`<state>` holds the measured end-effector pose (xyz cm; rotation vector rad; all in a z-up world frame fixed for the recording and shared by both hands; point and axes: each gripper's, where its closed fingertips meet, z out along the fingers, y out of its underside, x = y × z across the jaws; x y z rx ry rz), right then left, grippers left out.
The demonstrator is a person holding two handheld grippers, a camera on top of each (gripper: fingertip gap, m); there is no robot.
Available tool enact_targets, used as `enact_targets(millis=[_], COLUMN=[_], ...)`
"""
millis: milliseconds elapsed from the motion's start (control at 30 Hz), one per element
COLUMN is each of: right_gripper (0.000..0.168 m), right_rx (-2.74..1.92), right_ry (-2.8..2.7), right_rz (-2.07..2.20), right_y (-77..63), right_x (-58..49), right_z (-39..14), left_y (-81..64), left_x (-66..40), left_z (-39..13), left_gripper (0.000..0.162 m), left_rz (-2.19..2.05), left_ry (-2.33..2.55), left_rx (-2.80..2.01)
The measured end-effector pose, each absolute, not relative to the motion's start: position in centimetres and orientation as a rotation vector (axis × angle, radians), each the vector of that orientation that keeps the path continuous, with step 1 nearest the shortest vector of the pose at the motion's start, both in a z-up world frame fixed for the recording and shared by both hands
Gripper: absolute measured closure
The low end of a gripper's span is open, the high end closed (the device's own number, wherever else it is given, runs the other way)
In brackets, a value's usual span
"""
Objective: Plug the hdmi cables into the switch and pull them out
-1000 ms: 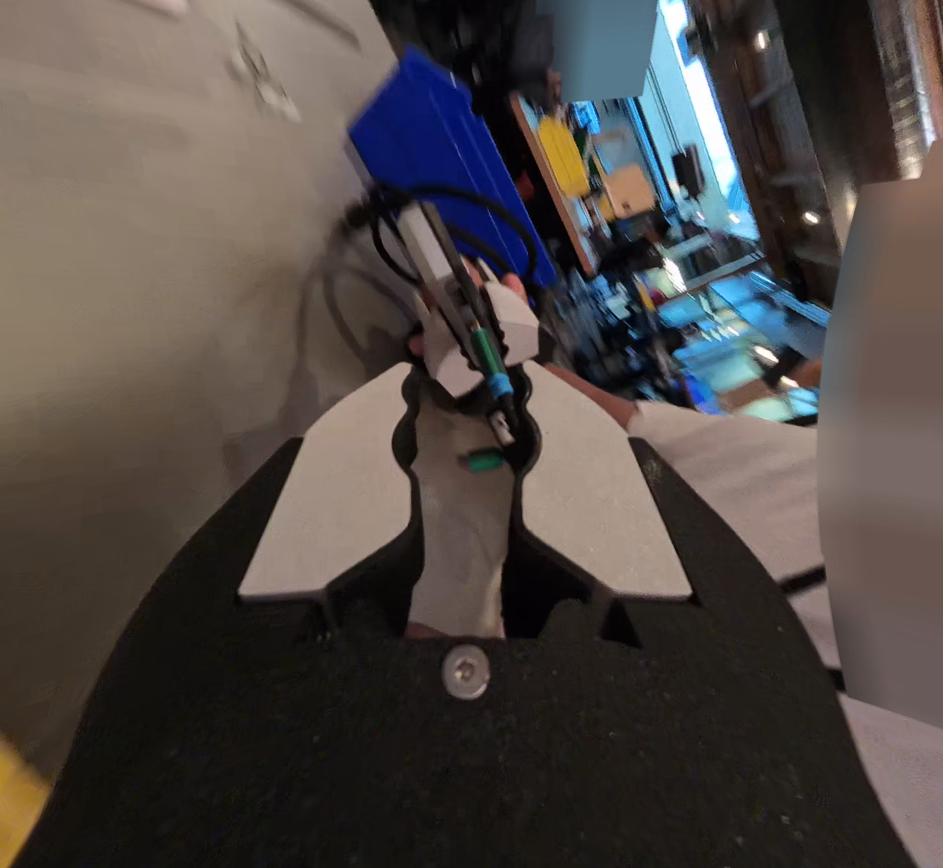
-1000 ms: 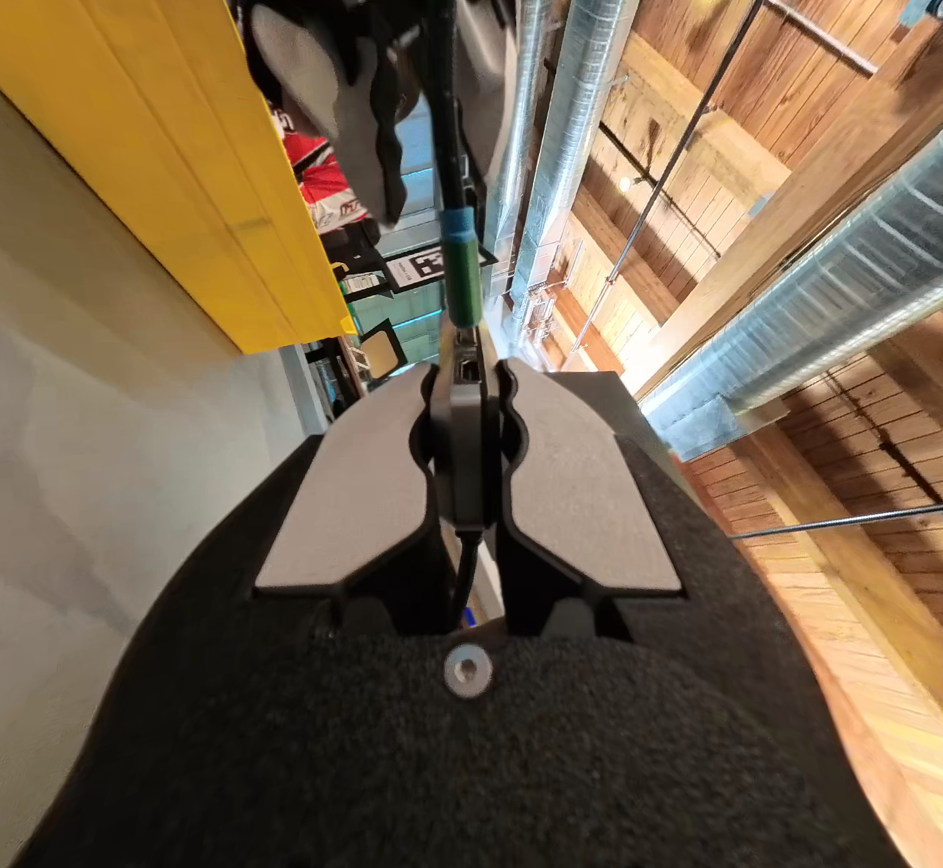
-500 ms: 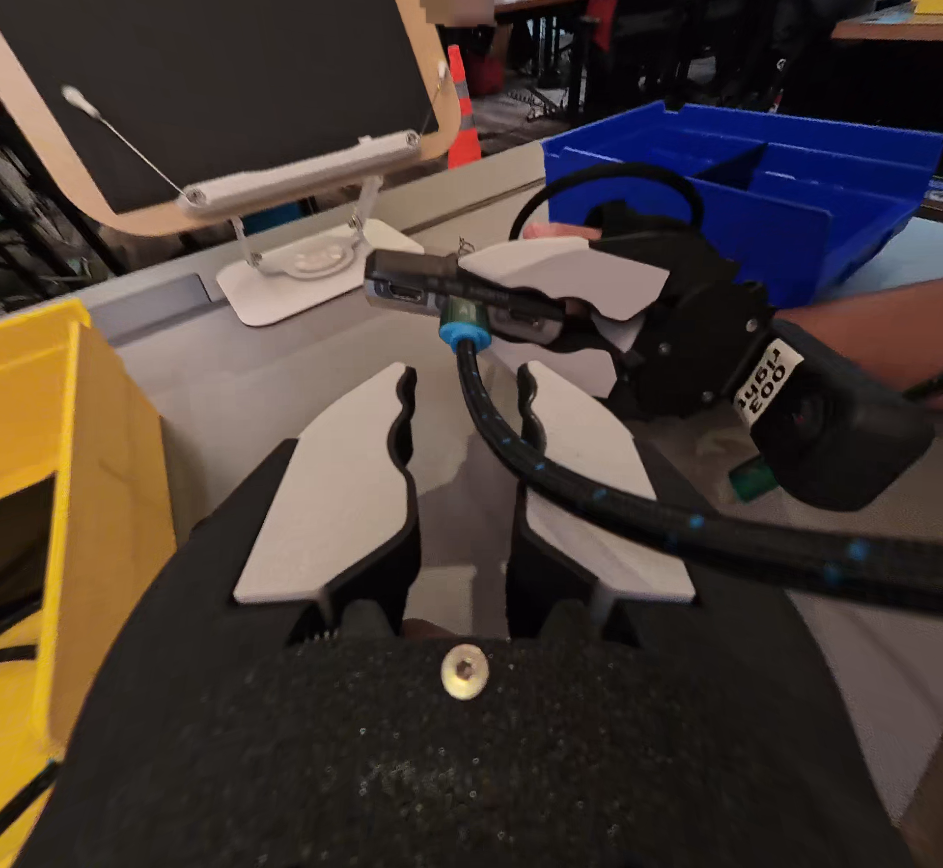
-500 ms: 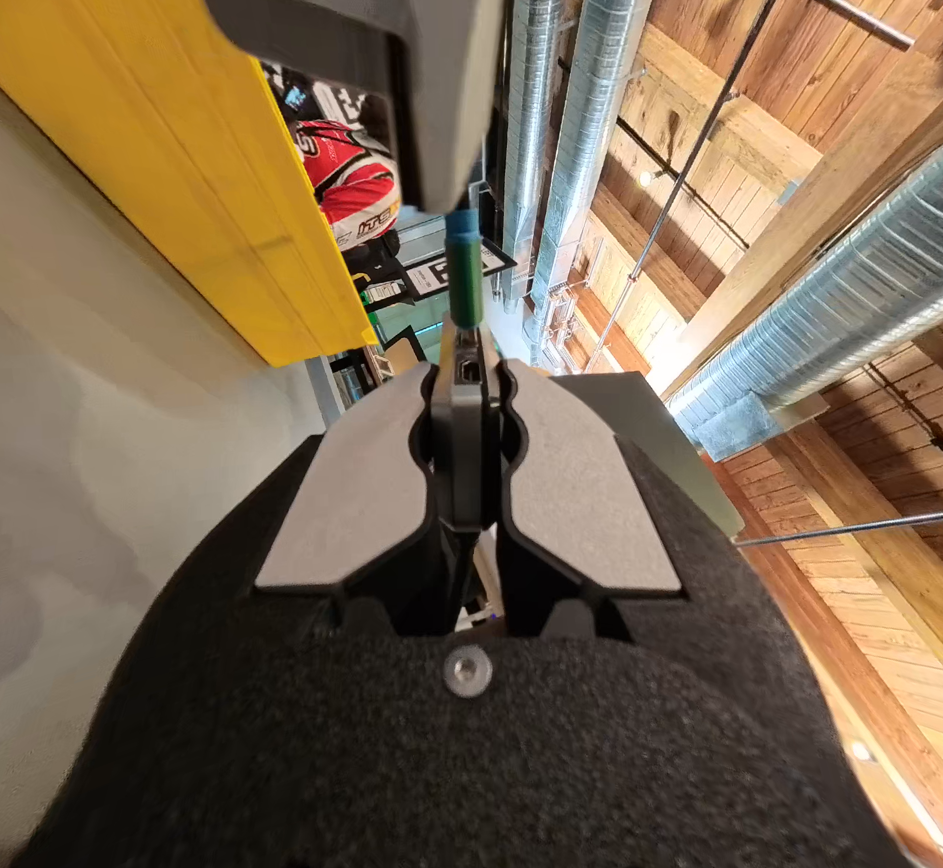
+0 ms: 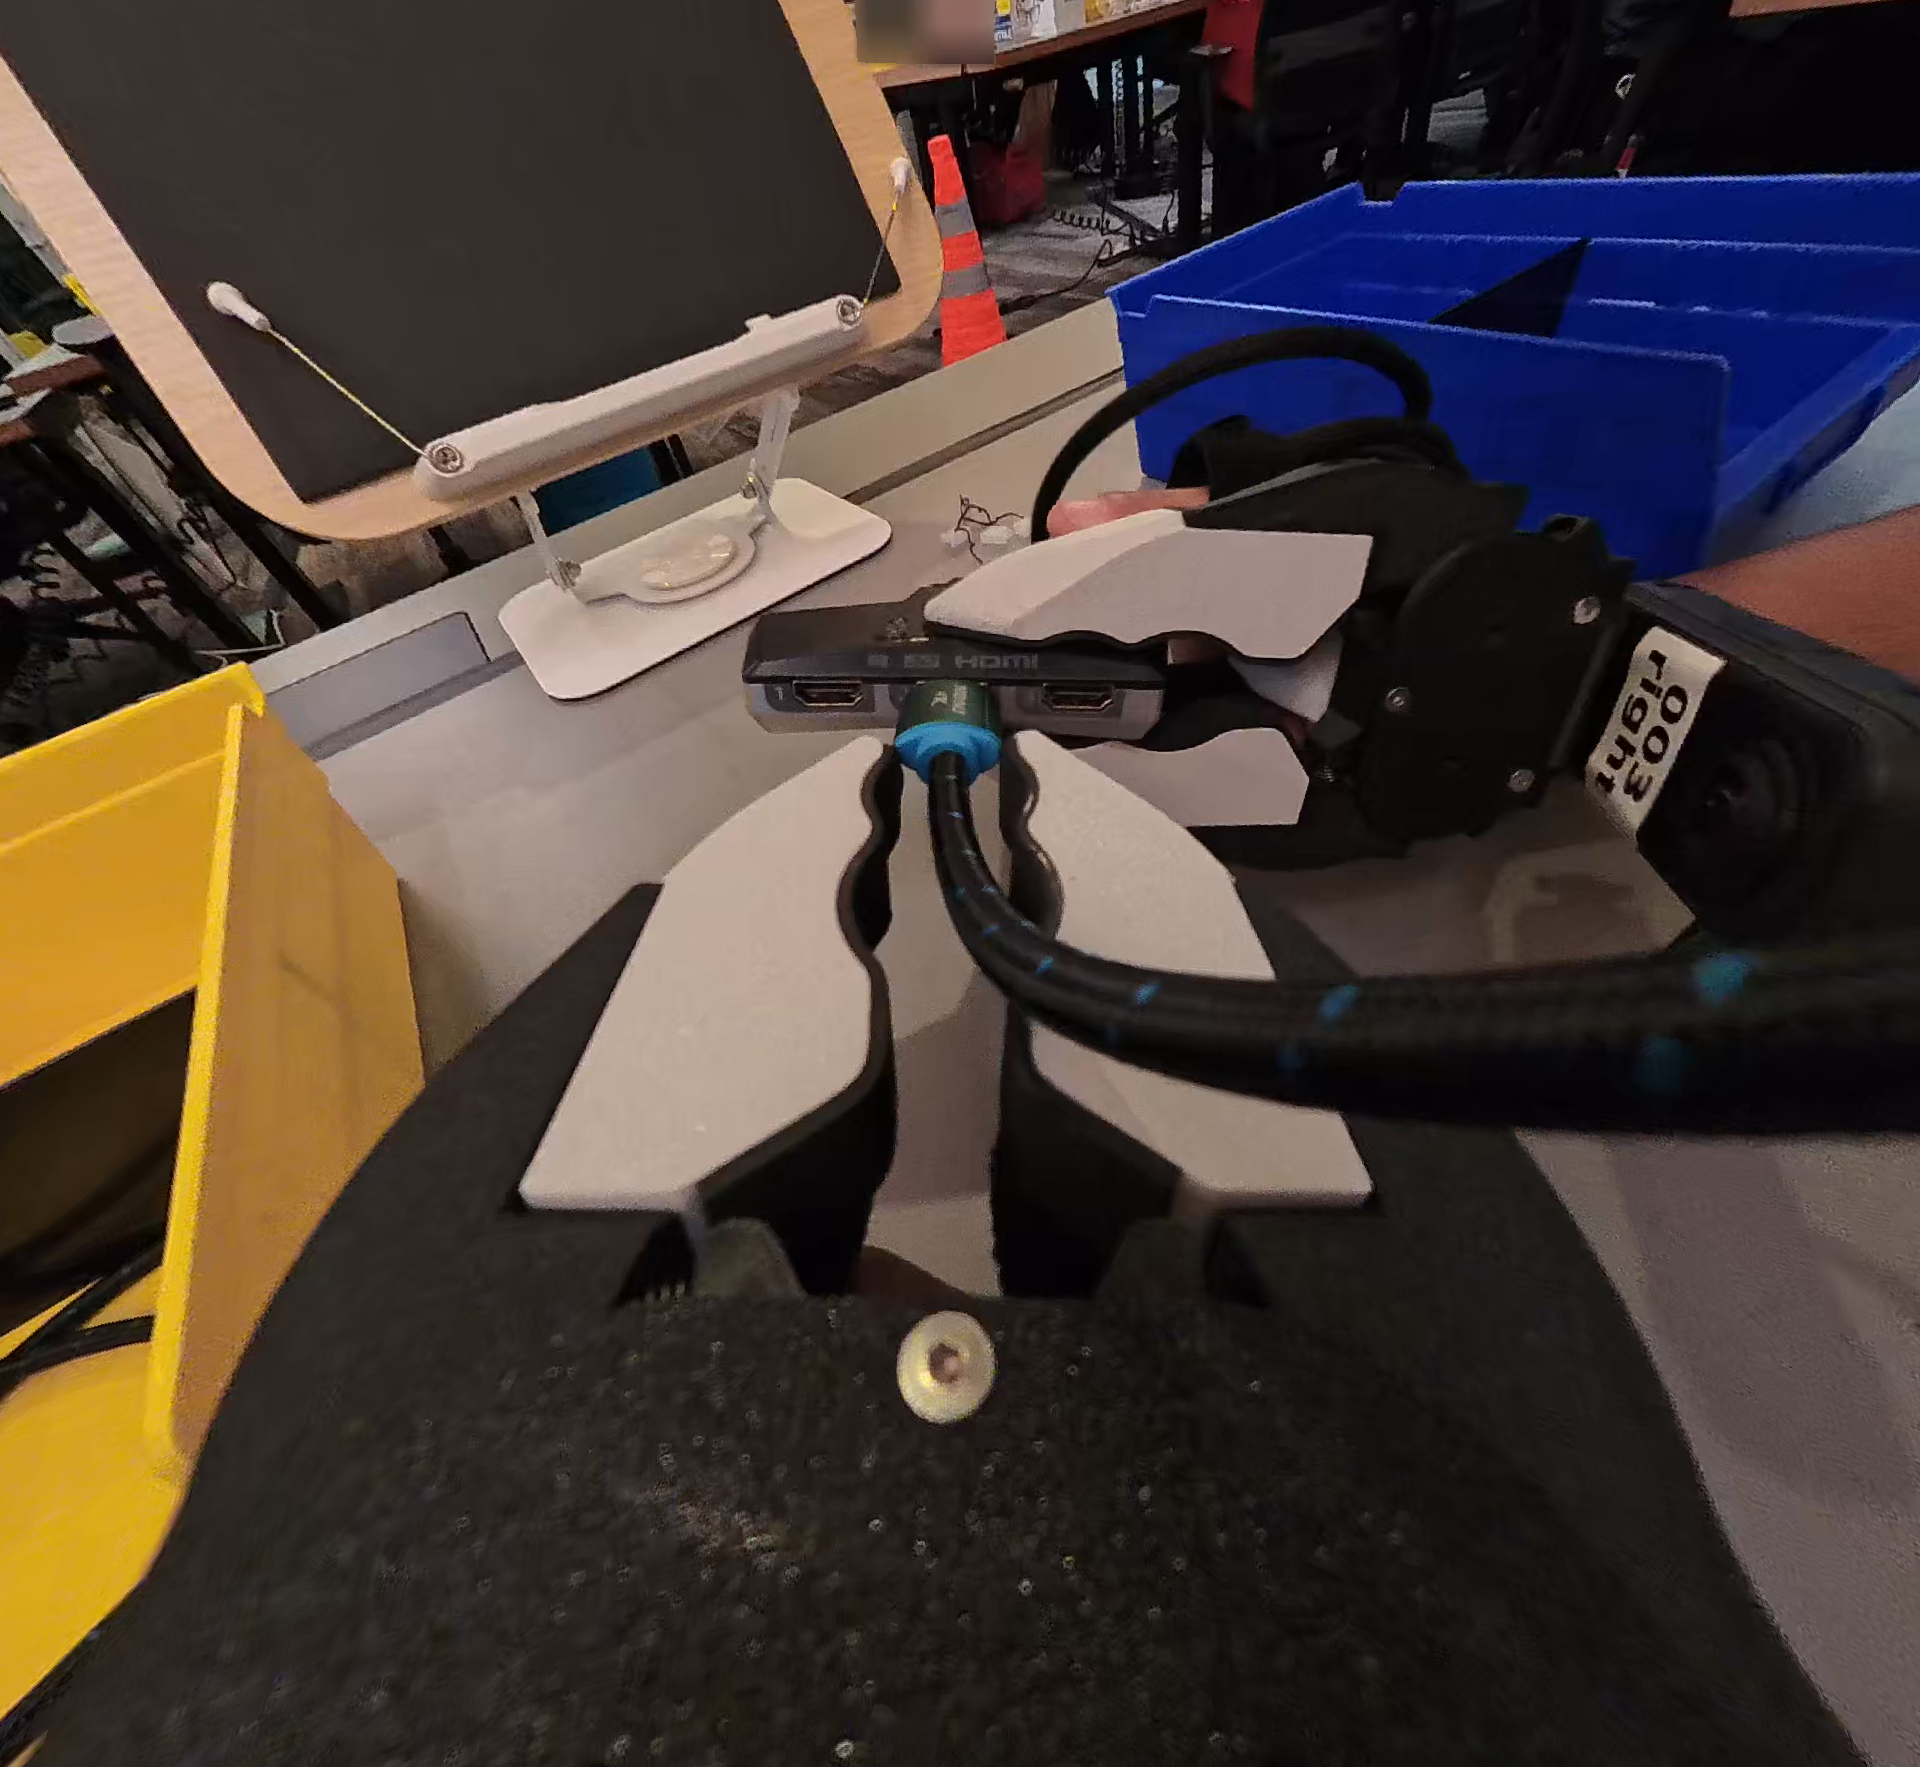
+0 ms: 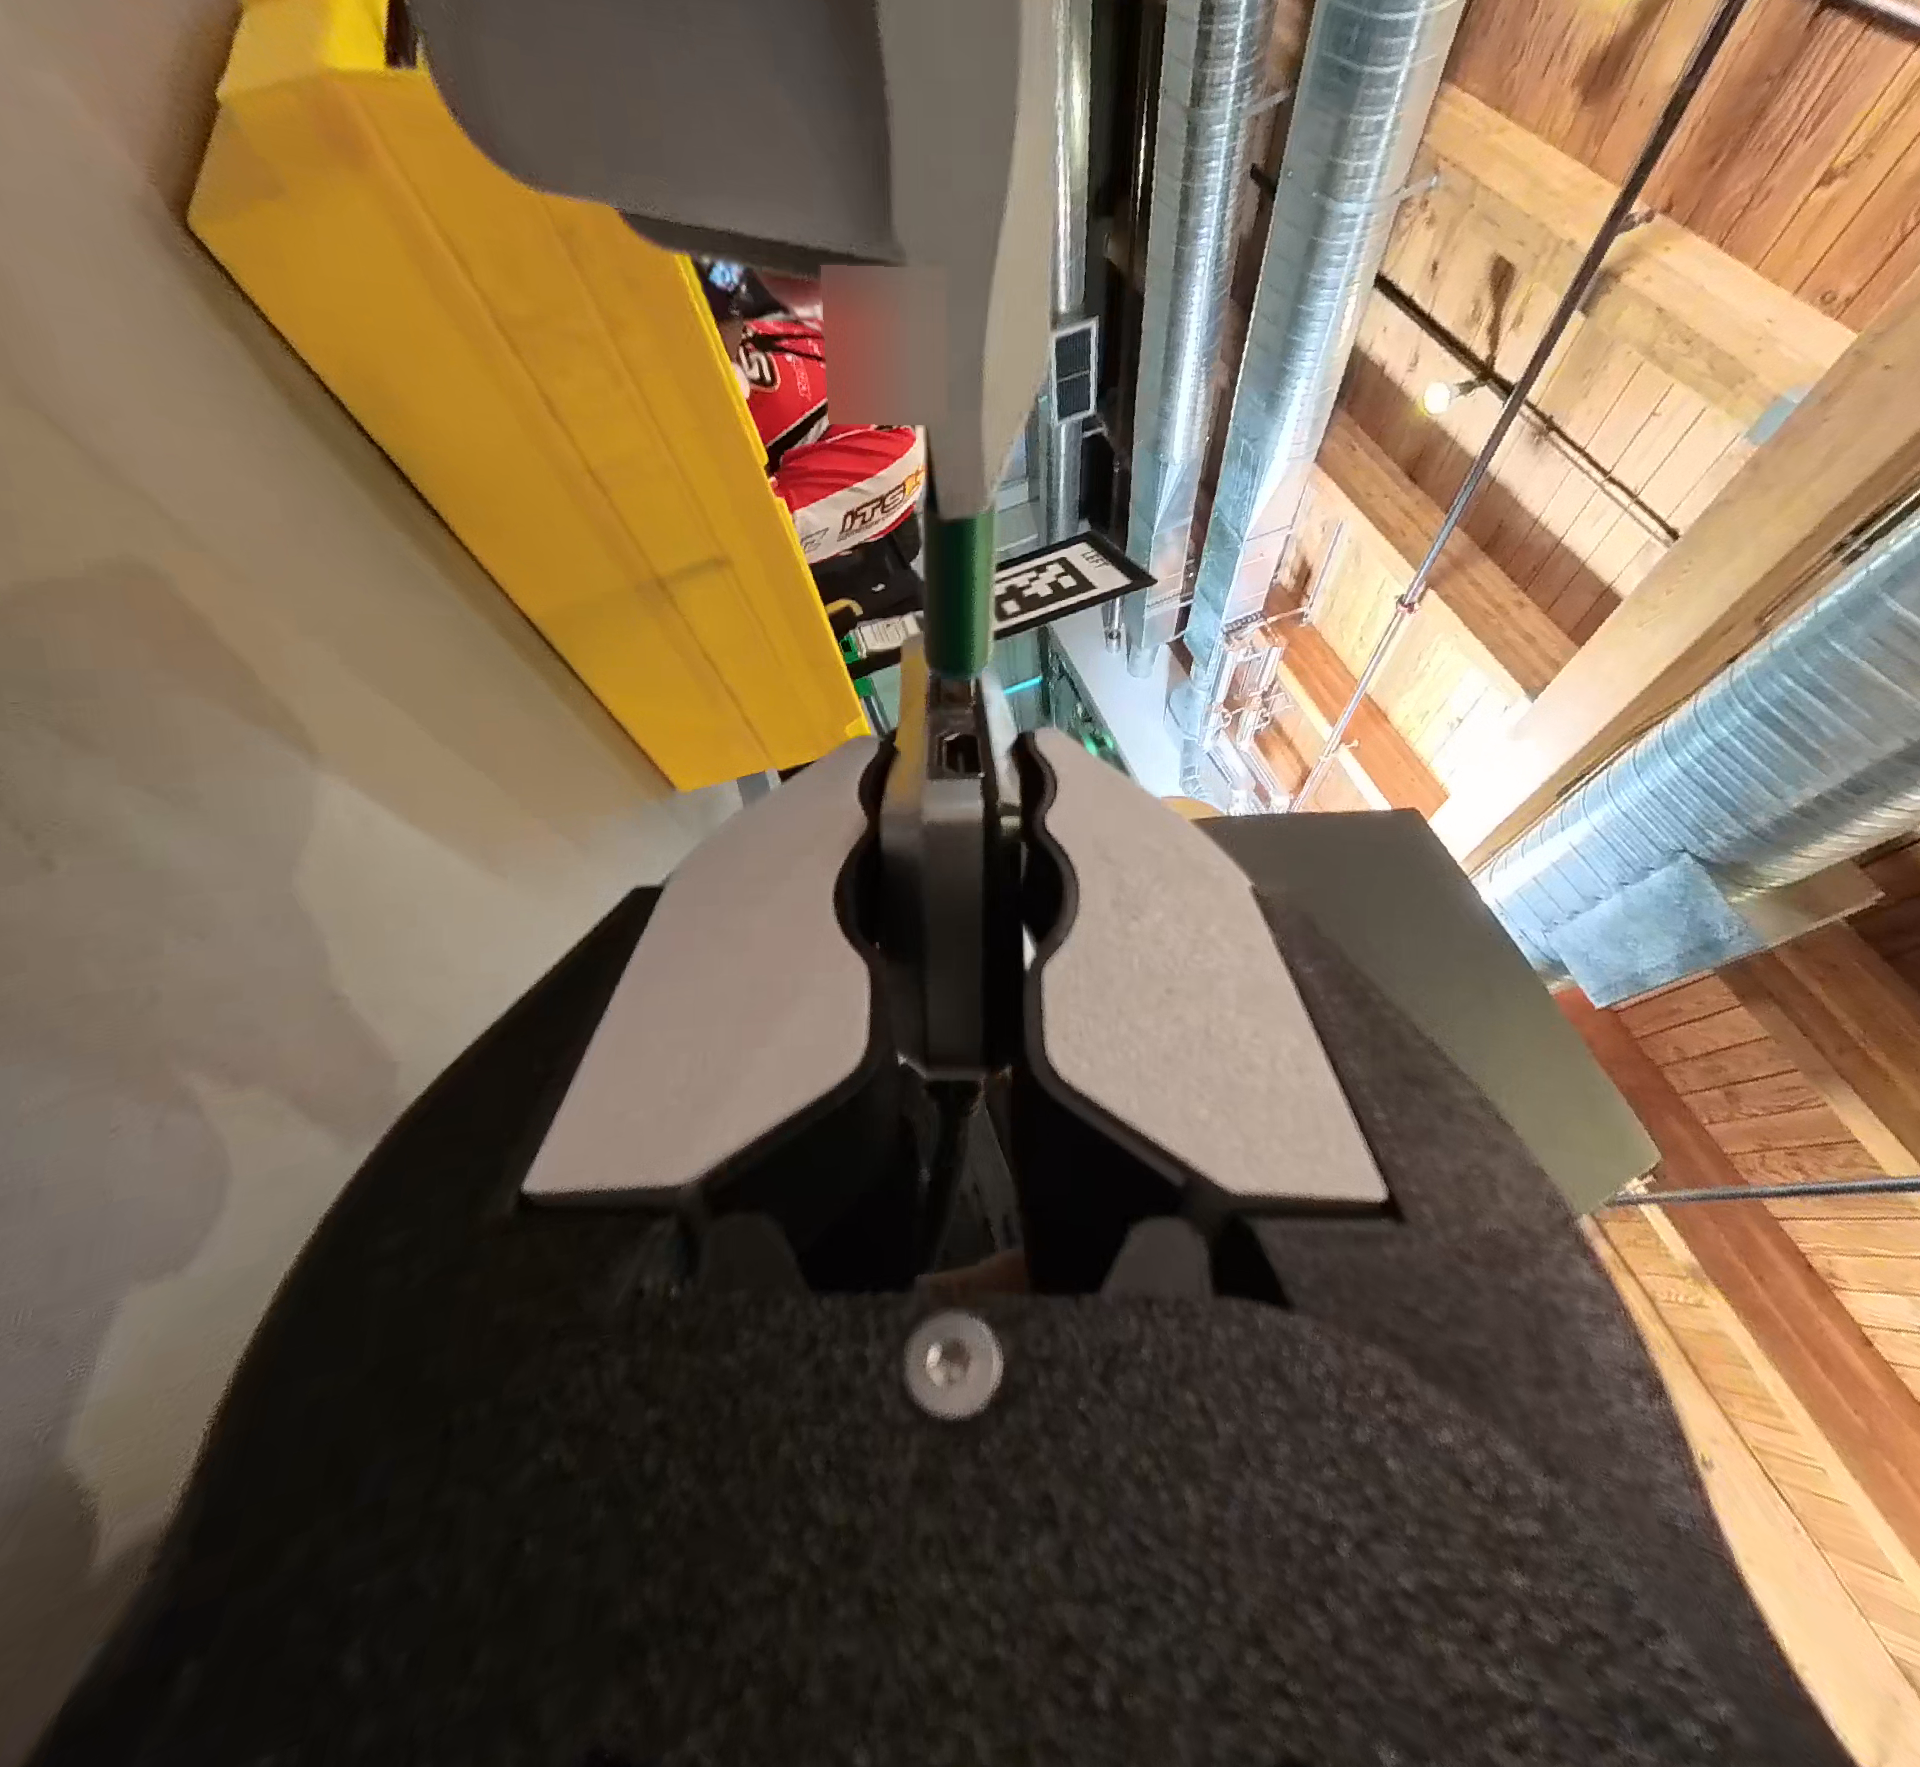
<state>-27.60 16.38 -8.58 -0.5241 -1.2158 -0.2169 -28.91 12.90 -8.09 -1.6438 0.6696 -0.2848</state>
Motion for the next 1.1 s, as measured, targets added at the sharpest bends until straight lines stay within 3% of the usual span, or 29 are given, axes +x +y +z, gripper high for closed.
enact_targets(millis=[967, 1000, 1033, 1100], right_gripper=[0.147, 0.147, 0.147, 0.148], right_rx=[-0.609, -0.645, -0.699, -0.817], right_ry=[-1.275, -1.265, -1.252, -1.252], right_rz=[-0.143, -0.113, -0.059, 0.114], right_y=[17.5, 17.9, 18.4, 19.0], right_x=[-28.4, -28.2, -27.9, -27.6], right_z=[-9.6, -9.5, -9.1, -7.9], left_y=[13.7, 13.5, 13.0, 12.1], left_x=[-29.5, -29.8, -30.2, -30.9], left_z=[-9.6, -9.6, -9.4, -8.6], left_gripper=[0.149, 0.134, 0.128, 0.131], left_rz=[-0.388, -0.382, -0.395, -0.426], left_ry=[0.622, 0.603, 0.588, 0.566], left_rx=[-1.74, -1.765, -1.77, -1.755])
